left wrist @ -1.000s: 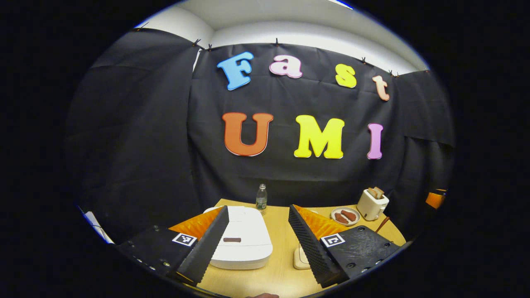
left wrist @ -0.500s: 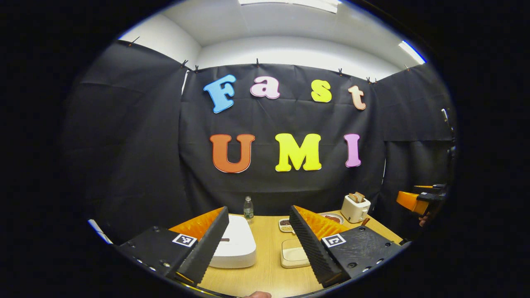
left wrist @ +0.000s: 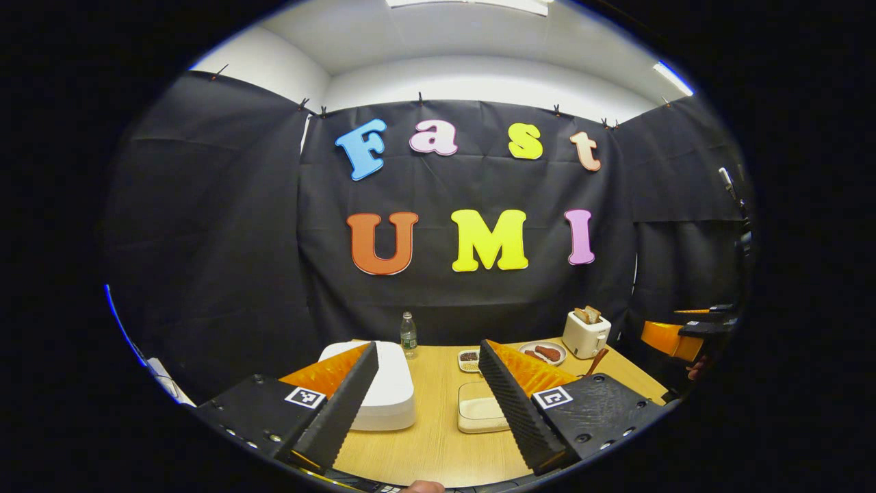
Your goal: Close the left gripper, press the button to open the rice cooker; take a wooden spoon from the chopstick holder with the right hand, scoop a spoonful of rice and pour it into the rice cooker, then put the wooden spoon back into the chopstick holder.
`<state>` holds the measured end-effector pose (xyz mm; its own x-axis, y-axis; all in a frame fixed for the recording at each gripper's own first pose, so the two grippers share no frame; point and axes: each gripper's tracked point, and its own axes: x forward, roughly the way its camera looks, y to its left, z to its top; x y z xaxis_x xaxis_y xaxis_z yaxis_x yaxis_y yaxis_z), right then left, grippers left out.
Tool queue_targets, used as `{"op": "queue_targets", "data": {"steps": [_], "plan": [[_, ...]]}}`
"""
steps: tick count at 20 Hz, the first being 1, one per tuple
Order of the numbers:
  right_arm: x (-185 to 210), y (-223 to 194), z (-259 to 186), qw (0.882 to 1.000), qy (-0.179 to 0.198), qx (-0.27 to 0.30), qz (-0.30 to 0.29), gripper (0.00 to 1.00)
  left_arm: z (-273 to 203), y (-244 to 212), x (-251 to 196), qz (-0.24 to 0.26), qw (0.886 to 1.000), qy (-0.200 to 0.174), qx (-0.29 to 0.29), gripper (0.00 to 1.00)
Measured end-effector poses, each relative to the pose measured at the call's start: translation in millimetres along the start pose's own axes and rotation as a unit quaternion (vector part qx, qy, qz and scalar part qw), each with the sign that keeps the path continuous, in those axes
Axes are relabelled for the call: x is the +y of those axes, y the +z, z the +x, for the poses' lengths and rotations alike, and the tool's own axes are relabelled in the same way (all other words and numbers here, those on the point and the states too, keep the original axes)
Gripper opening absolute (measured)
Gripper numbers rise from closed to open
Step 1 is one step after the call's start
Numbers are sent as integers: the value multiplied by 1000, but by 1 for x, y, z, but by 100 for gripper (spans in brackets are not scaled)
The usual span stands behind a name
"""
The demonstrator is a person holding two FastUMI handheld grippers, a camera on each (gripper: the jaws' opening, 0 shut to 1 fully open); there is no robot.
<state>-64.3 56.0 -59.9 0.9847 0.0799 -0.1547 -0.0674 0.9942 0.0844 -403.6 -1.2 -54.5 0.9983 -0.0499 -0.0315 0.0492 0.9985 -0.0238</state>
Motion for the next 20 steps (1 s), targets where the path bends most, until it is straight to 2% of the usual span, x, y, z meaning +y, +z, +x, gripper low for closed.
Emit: {"op": "queue_targets", "data": {"steps": [10,20], "plan": [[36,7,1,998,46,-13,-33,99,-7,-4,9,-9,1000,10,6,95],[50,-2,6,997,62,-9,-41,100,-5,2,11,-11,1000,11,-2,95]]}}
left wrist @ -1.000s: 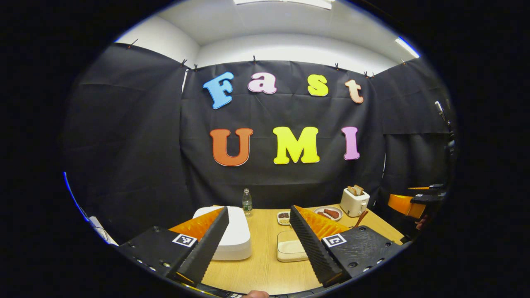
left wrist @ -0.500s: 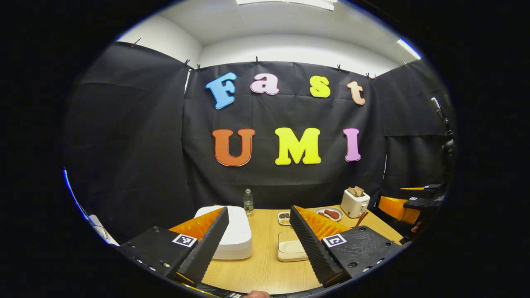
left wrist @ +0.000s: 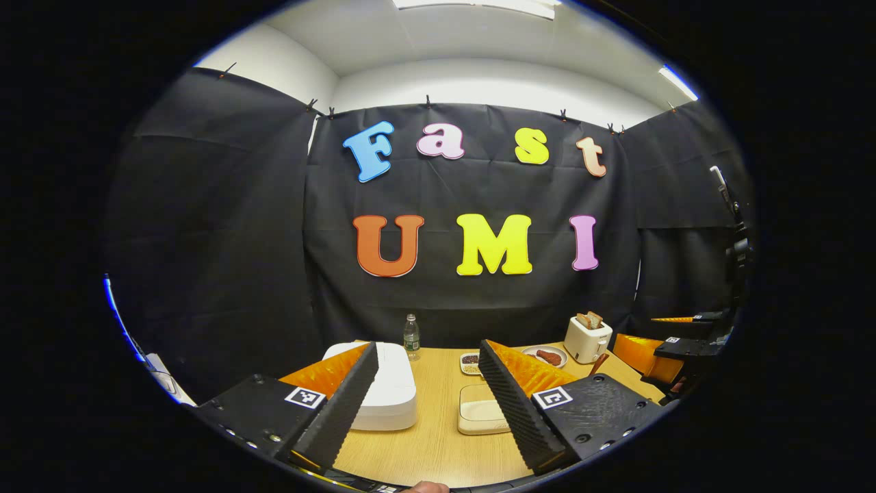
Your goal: Close the left gripper, press the button to open the rice cooker; take a wooden spoon from the chopstick holder with the right hand, scoop a spoonful of rice and pour it into the rice cooker, then put the wooden spoon back into the chopstick holder.
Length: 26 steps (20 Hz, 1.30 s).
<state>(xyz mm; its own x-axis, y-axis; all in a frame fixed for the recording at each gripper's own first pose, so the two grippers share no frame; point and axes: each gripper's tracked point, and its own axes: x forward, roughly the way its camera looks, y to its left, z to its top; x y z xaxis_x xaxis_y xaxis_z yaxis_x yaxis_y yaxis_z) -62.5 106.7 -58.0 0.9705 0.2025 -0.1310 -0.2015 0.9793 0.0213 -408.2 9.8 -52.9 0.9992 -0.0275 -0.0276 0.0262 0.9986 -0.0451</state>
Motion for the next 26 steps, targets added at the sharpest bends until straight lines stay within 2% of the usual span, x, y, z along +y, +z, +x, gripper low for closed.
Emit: {"op": "queue_targets", "data": {"steps": [11,18,26], "plan": [[-4,-6,5,1000,-16,5,9,99,15,-4,2,2,1000,-5,0,95],[-4,4,6,999,-27,-16,-1,99,26,2,3,-3,1000,-6,-15,95],[-9,9,6,999,-37,-24,-4,99,44,13,-17,3,999,-36,-23,94]]}}
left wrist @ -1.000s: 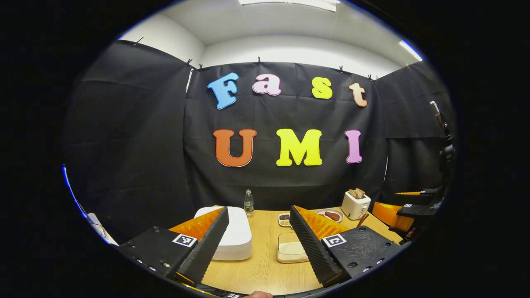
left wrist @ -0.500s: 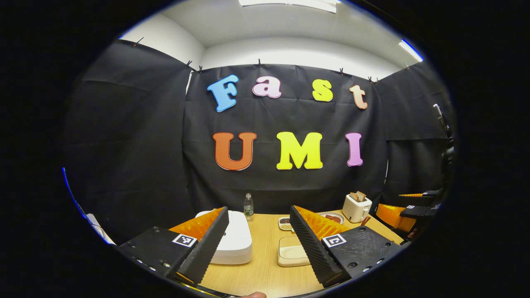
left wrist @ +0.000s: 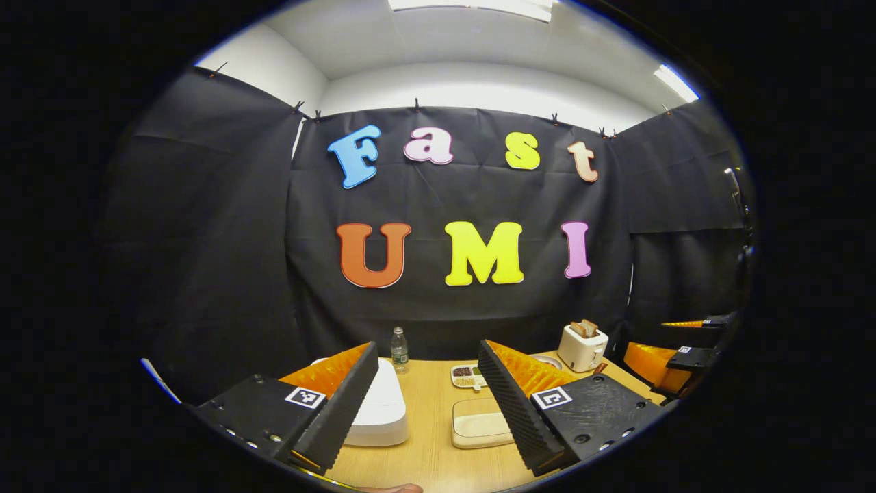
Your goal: Close the left gripper, press the button to open the rice cooker; take a wooden spoon from the chopstick holder with the right hand, scoop a spoonful of rice and pour it into the rice cooker, then put the wooden spoon back into the chopstick holder.
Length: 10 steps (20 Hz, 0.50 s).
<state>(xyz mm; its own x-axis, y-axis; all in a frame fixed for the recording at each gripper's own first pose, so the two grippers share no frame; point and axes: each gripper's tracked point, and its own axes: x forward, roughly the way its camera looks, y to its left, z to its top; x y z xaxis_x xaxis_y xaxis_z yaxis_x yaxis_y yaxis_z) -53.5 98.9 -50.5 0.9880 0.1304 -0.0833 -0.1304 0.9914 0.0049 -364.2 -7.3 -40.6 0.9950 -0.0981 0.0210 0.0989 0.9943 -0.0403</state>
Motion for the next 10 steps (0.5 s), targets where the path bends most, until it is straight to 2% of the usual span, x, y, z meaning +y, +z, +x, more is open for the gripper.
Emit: {"op": "queue_targets", "data": {"steps": [10], "plan": [[-3,-3,0,999,-30,3,9,99,10,-3,-7,3,999,-34,-1,94]]}}
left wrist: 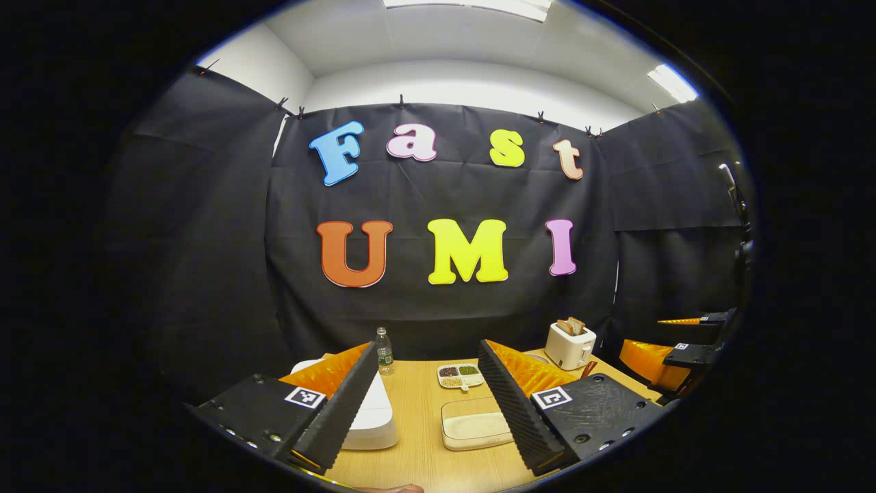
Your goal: Close the left gripper, press the button to open the rice cooker; take a wooden spoon from the chopstick holder with the right hand, scoop a spoonful of rice and pour it into the rice cooker, then put the wooden spoon back into the chopstick holder.
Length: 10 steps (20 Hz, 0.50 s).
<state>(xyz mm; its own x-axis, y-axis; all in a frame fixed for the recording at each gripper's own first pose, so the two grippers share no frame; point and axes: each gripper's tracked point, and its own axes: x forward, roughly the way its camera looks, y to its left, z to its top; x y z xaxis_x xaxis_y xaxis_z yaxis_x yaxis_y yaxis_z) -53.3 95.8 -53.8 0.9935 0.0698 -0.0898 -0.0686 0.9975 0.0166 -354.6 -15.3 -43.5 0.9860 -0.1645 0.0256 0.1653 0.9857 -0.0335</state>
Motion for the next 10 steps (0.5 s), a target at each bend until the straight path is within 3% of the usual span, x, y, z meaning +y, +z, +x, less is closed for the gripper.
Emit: {"op": "queue_targets", "data": {"steps": [10], "plan": [[26,-5,8,1000,17,11,-9,99,-10,-17,22,-14,1000,16,9,94]]}}
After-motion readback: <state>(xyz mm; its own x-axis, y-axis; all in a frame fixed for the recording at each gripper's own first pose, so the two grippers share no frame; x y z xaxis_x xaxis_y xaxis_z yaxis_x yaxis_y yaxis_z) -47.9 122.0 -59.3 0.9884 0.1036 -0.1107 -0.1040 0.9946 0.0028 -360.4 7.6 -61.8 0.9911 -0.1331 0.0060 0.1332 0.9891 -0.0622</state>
